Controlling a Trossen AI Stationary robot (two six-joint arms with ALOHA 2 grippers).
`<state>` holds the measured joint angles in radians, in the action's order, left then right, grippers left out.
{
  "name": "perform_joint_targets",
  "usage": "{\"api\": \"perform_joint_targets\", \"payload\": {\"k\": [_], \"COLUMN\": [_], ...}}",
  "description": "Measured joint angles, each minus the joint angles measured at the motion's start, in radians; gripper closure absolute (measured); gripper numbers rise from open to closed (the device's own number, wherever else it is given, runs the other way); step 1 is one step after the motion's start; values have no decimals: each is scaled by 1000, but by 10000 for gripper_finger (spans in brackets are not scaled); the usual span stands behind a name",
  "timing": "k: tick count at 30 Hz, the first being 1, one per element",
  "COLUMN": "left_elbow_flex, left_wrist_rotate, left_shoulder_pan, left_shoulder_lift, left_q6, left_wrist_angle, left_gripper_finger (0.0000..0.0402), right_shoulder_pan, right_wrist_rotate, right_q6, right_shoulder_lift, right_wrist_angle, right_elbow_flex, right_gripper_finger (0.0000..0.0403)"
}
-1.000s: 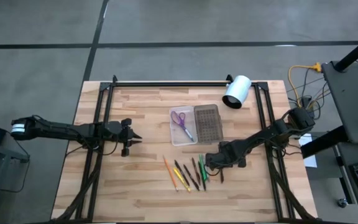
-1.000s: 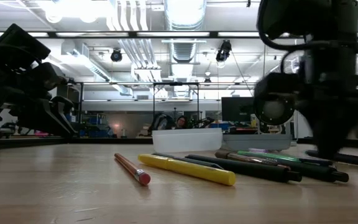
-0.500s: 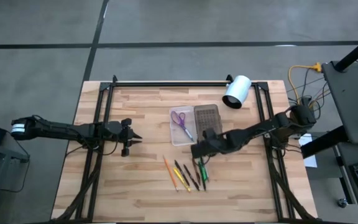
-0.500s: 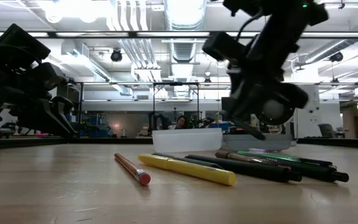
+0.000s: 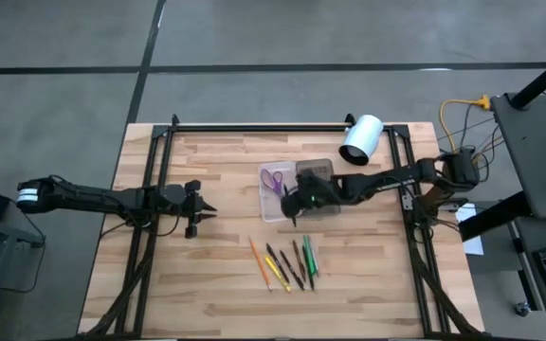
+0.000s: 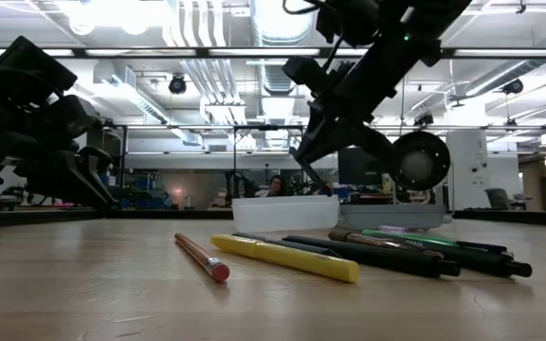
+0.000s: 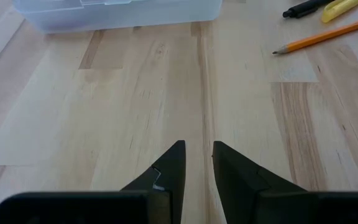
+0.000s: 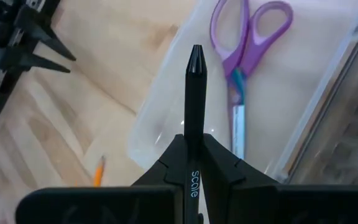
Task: Pick & place school supplies into a supply box
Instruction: Put the black pen into the supply box
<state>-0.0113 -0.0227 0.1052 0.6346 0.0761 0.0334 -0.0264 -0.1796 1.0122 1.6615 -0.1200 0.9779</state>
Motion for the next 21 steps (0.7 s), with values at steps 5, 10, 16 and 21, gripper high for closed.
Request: {"api": "perform_joint_targets", "payload": {"k": [5,10,16,21], "left_elbow_flex": [0,0,0,0], "left_wrist_rotate": [0,0,0,0], "left_shoulder_pan": [0,0,0,0], "left_shoulder_lift": [0,0,0,0], "left_q6": [0,0,0,0], "left_wrist_angle": [0,0,0,0], "left_gripper_finger": [335,335,335,335], "right_shoulder_pan": [-68,-114,-152,-166], "right_wrist_rotate": [35,66,91,94], "right_q6": [-64,-119,-147,-144], "right_shoulder_lift": [0,-2,-2,-2], "right_wrist_angle": [0,30,79,74], "right_elbow_flex": [0,0,0,0], "right_gripper_finger": [390,390,390,390]}}
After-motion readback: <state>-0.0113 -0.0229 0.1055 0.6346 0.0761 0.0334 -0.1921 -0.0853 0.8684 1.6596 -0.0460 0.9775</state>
